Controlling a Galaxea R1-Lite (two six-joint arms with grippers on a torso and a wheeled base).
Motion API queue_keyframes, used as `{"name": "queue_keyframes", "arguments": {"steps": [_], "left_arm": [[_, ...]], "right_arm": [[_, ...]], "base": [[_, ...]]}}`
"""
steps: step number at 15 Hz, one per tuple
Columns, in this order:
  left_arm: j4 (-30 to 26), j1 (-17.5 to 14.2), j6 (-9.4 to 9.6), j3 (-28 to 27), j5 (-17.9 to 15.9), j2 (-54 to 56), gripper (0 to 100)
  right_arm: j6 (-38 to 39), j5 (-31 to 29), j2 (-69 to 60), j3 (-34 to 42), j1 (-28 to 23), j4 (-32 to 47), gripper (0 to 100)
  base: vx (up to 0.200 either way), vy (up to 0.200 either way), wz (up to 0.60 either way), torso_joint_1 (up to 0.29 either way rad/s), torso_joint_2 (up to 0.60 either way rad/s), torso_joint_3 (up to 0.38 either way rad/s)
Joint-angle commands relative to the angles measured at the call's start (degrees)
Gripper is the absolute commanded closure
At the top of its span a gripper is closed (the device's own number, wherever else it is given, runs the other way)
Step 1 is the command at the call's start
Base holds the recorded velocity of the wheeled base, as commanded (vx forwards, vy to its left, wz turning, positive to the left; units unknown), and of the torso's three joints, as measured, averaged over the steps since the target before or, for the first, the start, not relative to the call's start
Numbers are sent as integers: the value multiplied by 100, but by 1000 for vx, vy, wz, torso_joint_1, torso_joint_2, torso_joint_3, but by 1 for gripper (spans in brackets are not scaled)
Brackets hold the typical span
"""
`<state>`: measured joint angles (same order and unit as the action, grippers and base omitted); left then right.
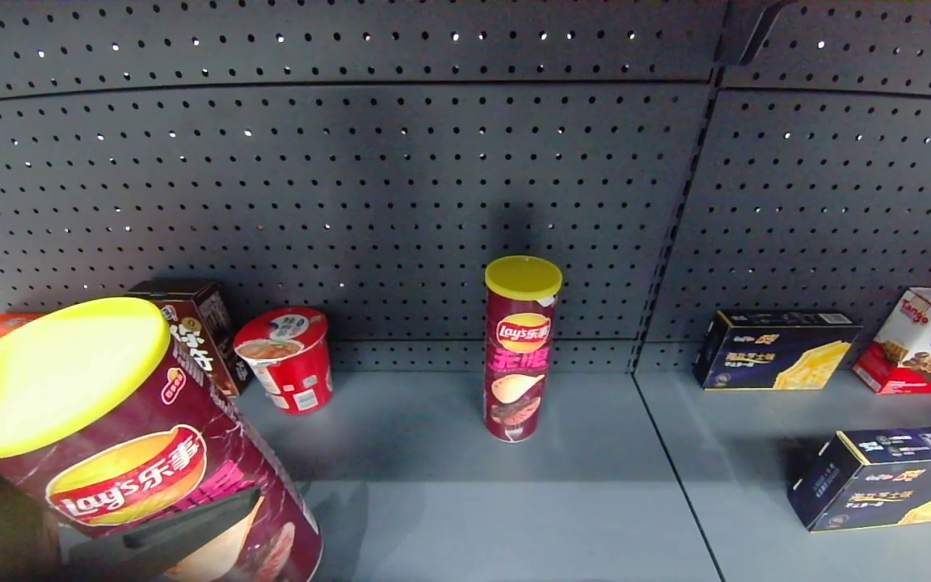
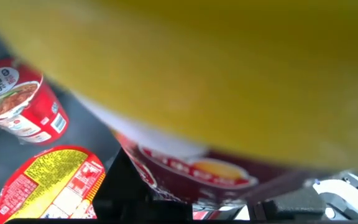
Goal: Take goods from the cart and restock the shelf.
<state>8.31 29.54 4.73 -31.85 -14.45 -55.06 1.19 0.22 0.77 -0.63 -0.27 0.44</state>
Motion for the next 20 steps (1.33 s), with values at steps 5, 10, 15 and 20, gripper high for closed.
{"name": "queue_keyframes", "arguments": {"steps": [5, 10, 15, 20], "left_arm": [[179, 78, 37, -154, -14, -488, 100], [215, 105, 28, -154, -14, -567, 100], [171, 342, 28, -137, 188, -584, 100], [162, 298, 2, -84, 126, -611, 100]], "right_arm": [[-436, 576, 2050, -2310, 748, 352, 0], [-673, 1261, 3588, -3470, 1582, 404, 0], [-893, 1701, 5065, -3523, 2532, -536, 0], [-946, 2465, 6629, -3610, 2558, -1925, 0]], "base": [[0, 0, 0, 0, 0, 0], [0, 0, 0, 0, 0, 0], [0, 0, 0, 0, 0, 0], [0, 0, 0, 0, 0, 0]]}}
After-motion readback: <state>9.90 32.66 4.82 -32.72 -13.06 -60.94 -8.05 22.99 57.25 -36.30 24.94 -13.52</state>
